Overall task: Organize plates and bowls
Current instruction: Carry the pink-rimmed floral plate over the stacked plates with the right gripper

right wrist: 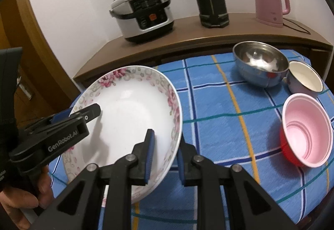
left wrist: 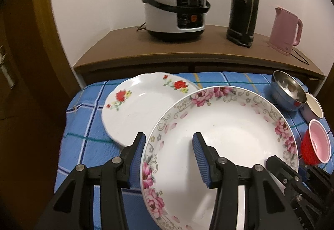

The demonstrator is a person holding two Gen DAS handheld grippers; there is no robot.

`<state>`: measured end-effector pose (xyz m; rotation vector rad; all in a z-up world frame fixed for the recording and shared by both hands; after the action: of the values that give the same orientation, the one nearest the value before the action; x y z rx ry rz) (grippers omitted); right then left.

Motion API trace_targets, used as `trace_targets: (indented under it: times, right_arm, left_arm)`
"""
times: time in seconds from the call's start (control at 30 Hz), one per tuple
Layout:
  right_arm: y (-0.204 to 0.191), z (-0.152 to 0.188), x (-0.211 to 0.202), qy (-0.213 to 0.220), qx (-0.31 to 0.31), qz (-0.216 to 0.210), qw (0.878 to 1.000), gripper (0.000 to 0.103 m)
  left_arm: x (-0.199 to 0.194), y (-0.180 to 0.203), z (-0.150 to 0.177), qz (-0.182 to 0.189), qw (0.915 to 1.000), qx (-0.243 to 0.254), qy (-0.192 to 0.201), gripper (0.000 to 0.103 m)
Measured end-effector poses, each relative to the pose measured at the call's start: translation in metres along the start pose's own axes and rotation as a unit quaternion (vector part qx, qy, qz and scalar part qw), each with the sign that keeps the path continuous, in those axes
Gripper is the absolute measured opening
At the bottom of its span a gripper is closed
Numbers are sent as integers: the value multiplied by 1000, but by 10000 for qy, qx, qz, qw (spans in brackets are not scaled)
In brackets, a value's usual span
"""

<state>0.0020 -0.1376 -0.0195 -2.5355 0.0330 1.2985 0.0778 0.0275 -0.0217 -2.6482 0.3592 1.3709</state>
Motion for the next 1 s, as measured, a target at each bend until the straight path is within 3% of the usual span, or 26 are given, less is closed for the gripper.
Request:
trace_targets:
  times: [0.57,1.0]
  right_arm:
    - [-50,13,12,-193,-560,-291,9978,20]
    - [-63,7,24,-208,-646,-321,9972,20]
  left_arm:
    - [-10,-55,25,-301,9980,-551,-27,50]
    - [-1,-66,20,-308,9974,-653,-43,50]
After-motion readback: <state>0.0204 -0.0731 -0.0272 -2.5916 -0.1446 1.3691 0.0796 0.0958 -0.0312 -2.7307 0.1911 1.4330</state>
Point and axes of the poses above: each gripper's, at about its wrist camera, not at the fingertips, and x roughly the way its jaws point, y to its right, z to its underside, the point moved 2 cm from there along x, roughly the way its jaws point, and after that the axes turned 8 degrees about -y, right-handed, at the moved point
